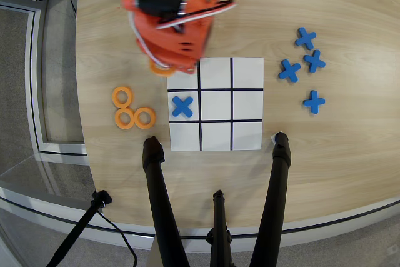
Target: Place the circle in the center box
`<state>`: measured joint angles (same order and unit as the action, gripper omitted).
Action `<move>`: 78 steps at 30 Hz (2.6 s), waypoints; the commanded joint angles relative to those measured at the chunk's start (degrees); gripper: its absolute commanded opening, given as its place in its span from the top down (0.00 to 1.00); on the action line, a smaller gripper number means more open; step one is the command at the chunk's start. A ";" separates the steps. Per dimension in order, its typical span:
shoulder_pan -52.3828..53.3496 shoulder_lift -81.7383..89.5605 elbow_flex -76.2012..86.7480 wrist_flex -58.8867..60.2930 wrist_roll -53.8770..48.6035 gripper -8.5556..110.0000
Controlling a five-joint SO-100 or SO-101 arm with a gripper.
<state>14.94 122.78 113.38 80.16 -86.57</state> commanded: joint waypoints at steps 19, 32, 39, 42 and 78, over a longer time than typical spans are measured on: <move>-18.72 -40.69 -22.68 -15.12 14.24 0.93; -18.72 -51.94 -24.70 -18.02 15.73 0.93; -20.65 -53.61 -25.40 -18.11 17.75 0.93; -21.09 -54.32 -26.02 -18.11 18.11 0.93; -18.98 -55.20 -29.97 -16.52 17.40 0.93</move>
<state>-3.78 67.15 85.61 63.02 -68.99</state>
